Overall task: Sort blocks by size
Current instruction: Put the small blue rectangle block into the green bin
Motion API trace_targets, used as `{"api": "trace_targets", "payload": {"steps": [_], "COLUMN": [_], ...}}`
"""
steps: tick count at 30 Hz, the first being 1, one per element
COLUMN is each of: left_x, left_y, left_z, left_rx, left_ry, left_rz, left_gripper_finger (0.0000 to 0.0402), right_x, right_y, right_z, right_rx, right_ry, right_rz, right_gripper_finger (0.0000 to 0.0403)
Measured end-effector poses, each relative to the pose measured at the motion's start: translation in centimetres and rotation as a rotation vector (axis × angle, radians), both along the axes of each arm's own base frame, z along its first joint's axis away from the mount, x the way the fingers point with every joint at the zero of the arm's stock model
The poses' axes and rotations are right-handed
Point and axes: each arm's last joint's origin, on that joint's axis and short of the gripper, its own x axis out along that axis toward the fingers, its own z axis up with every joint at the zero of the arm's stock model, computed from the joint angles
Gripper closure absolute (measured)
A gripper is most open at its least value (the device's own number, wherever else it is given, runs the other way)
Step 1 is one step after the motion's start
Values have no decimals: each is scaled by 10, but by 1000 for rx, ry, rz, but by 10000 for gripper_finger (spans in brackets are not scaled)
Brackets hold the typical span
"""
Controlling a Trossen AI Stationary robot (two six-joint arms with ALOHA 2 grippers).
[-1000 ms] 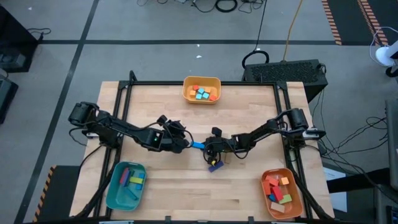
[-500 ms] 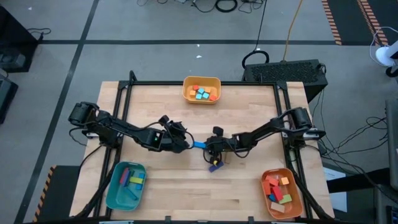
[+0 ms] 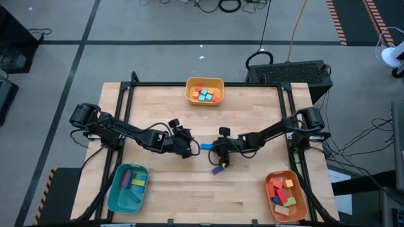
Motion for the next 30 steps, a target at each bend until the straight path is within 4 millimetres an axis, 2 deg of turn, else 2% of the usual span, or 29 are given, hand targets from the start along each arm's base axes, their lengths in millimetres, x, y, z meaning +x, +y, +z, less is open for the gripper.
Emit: {"api": "trace_targets", "payload": {"steps": [7, 11, 21, 30], "left_x": [7, 8, 20, 31], "left_y": [-4, -4, -7, -10], "left_z": [5, 6, -18, -33], "left_rx": [-8, -15, -28, 2], "left_ry": [-33, -39, -24, -46], "left_rz": [-136, -151, -169, -200], "left_gripper_finger": [208, 208, 208, 208], "right_x": [-8, -13, -22, -22], "right_y": [2, 3, 3, 3], "right_z": [14, 25, 62, 67], "right_rx": [-58, -102, -97, -101], "right_ry": [36, 40, -58, -82], "right_rz": [20, 18, 21, 26], "right_gripper_finger": [308, 308, 307, 306]}}
